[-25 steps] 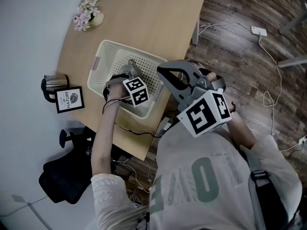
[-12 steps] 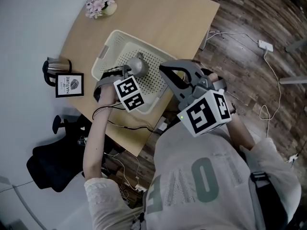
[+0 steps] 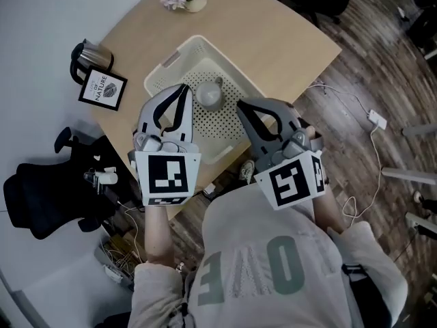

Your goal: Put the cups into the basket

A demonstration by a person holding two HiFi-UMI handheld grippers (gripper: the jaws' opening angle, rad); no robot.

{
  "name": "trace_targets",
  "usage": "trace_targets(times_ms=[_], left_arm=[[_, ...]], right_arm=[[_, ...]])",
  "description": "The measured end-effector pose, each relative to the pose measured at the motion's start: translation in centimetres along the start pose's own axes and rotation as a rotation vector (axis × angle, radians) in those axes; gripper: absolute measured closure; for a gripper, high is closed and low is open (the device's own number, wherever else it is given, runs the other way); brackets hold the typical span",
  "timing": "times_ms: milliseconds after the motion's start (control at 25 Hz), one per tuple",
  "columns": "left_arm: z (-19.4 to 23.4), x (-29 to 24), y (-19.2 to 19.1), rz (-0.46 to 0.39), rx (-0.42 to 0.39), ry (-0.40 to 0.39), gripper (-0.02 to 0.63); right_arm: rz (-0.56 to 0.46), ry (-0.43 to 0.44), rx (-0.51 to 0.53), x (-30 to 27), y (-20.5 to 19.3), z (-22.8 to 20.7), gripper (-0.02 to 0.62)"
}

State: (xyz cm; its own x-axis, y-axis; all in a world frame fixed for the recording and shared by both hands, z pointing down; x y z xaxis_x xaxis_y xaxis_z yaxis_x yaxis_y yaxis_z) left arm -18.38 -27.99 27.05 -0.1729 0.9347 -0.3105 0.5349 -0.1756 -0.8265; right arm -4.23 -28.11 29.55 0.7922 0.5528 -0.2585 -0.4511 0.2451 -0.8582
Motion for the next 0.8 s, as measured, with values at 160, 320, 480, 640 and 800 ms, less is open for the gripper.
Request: trace_targets(times_ms=[160,320,480,640,800], left_arm=[[0.0,4.5,-0.3,-0.273,0.421,0.285,0.597],[-0.6,6.4,-2.3,-0.397,0.601,0.375,0.597],[-0.9,6.7,-2.2,-0.368,0.491,0.433,0.597],[-1.1,6.7,-2.3,-0.344,0.462,0.429,0.597],[-1.1,6.8,-2.7,-0.342,0.509,0.415,0.597]], right_arm=[[-0.028,0.016,0.003,-0.3,1.1,0.5,0.598],[-0.051,0.062,0.004,-1.1,1.9,1.2,0.598],[-0.048,0.094,0.022,-1.8,2.2,1.9,0.598],[-0.039,0.113,0.045,-2.2,2.4,3.0,0.598],[-0.038,0.119,0.051,-2.4,2.6,3.6,0.598]])
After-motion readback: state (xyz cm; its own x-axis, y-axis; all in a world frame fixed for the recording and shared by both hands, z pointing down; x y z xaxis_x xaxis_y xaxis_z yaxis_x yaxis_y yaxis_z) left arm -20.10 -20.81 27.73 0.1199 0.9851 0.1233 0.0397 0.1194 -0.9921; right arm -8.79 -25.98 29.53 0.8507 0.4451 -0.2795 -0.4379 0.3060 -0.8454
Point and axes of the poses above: the fingertips, and each gripper's own axes: x backward along the fingers, z to its left, y out of its top, the point moved 6 cm from there along x, backward along the fingers, and after that the axes turned 1 degree about x, right-handed, at the moved point
